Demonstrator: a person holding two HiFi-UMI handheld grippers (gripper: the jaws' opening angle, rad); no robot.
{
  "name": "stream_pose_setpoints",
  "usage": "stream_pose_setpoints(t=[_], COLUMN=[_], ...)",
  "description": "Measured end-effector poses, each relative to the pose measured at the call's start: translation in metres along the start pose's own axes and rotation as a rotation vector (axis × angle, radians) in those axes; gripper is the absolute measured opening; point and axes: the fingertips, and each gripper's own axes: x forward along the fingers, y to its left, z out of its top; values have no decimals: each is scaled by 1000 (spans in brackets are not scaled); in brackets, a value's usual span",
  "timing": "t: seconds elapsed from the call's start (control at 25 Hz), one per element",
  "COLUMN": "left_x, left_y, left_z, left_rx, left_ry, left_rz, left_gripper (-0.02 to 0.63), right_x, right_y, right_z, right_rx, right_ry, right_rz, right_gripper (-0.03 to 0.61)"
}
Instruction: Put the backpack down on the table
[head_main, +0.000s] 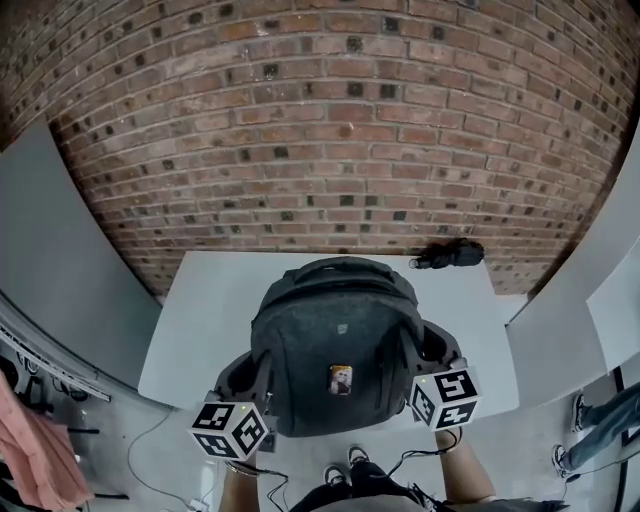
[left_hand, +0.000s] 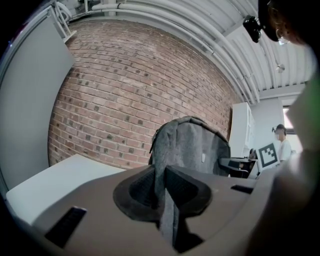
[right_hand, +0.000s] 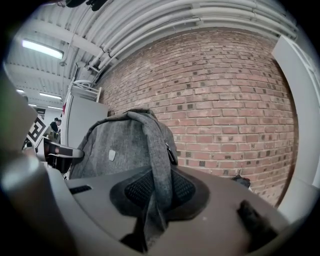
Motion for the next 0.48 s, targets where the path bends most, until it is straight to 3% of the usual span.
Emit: stream_pose_setpoints(t=[0.48], left_x=[35], left_y=[21], left_z=[1], left_rx=[3], left_ry=[13], left_rz=[32], left_gripper=[63], right_x=[42], right_y=[-10], right_z=[-6], right_rx=[-1], right_ry=[35], right_rz=[28], right_gripper=[66])
